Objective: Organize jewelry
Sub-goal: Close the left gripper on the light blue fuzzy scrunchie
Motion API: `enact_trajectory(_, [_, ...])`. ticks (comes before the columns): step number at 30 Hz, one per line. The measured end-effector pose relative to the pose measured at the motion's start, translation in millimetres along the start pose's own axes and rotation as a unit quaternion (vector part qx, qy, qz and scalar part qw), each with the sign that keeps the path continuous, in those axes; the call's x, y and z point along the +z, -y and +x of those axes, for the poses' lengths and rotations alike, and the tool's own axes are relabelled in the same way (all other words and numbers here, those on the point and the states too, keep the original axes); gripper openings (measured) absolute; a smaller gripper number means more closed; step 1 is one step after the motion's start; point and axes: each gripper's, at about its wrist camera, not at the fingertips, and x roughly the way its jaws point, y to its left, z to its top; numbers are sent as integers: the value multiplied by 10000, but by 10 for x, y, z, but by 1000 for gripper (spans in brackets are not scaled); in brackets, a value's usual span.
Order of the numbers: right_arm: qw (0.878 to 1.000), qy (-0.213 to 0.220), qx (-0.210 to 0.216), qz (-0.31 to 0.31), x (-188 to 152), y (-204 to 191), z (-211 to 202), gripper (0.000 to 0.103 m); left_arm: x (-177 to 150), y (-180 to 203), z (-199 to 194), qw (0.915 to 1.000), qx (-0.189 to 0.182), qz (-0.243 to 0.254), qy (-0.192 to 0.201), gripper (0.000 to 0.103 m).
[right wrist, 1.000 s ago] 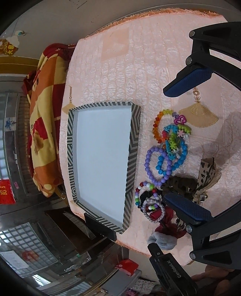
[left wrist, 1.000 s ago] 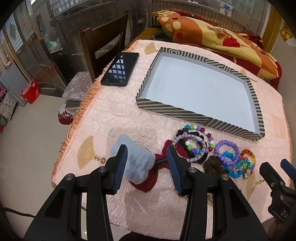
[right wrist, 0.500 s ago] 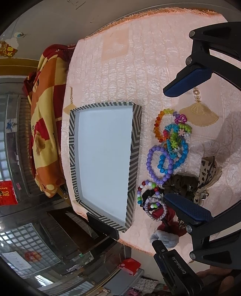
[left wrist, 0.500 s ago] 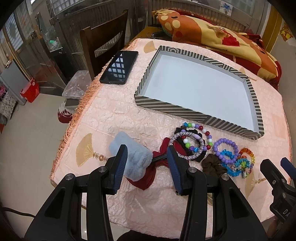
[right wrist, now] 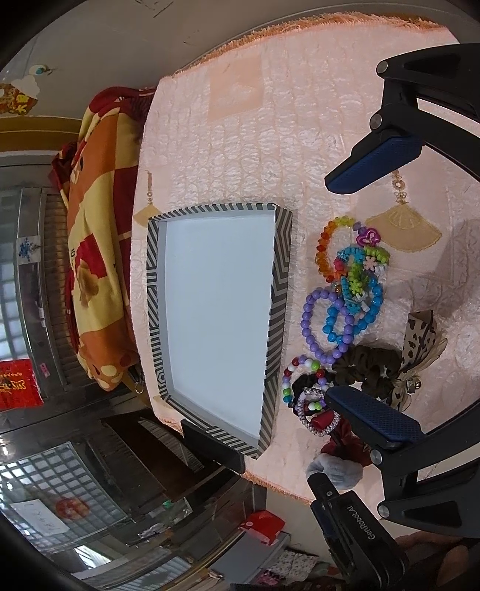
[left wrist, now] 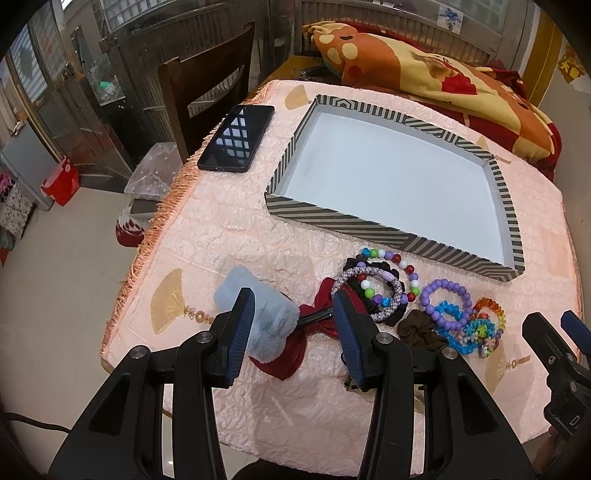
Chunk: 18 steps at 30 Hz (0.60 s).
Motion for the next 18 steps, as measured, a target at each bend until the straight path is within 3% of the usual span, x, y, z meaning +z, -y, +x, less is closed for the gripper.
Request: enact_trajectory(18, [9997, -243, 64, -34, 19, -10, 70, 103, 11, -1, 20, 10000, 13, -30, -34, 43])
